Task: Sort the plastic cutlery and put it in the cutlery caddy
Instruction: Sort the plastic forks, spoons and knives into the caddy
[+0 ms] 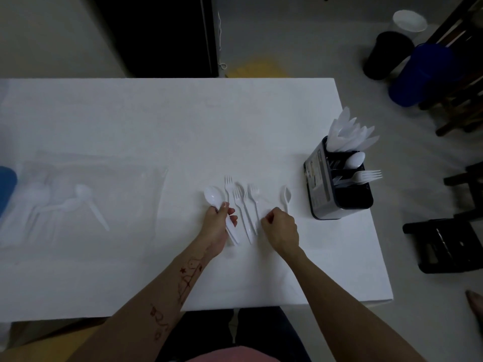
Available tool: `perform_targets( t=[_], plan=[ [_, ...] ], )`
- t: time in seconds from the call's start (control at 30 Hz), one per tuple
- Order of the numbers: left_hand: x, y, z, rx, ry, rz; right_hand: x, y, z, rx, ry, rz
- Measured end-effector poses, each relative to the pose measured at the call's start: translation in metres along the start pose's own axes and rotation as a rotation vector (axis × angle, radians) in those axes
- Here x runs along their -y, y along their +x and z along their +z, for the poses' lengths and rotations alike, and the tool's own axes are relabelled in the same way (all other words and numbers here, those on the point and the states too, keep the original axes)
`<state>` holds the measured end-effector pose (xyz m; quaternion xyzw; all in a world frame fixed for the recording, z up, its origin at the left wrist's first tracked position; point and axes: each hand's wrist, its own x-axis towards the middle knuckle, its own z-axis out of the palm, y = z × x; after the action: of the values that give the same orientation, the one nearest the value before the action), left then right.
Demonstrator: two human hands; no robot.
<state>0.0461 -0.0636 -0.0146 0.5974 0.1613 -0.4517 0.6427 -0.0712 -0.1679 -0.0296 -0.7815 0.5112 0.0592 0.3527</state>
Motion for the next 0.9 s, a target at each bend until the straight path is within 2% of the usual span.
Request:
perform_targets(
  t=[0.2,0.33,0.57,0.73,0.8,0.9],
  plan=[
    [0.000,-0.006,0.006,0.079,0.023,-0.044,-0.007,-0.002,-0.007,-0.013,0.011,0.020],
    [-0.002,-0.007,0.005,0.043,0.077,-0.002,-0.004,-0.004,-0.001,-0.012,0.007,-0.015],
    [-0.001,-0.003,-0.005,0.044,0.097,0.016,0.000,-0.001,-0.004,-0.078,-0.015,0.102],
    [0.002,-0.004,-0.009,0.057,0.111,0.020,-0.001,-0.006,-0.003,-0.197,-0.112,-0.032],
    [0.002,-0.006,-0.008,0.069,0.119,0.011,0.002,-0.007,0.001,-0.142,-0.138,-0.050],
    [0.001,-0.008,-0.007,0.085,0.134,0.005,0.008,-0.007,0.005,-0.064,-0.128,0.022]
  ],
)
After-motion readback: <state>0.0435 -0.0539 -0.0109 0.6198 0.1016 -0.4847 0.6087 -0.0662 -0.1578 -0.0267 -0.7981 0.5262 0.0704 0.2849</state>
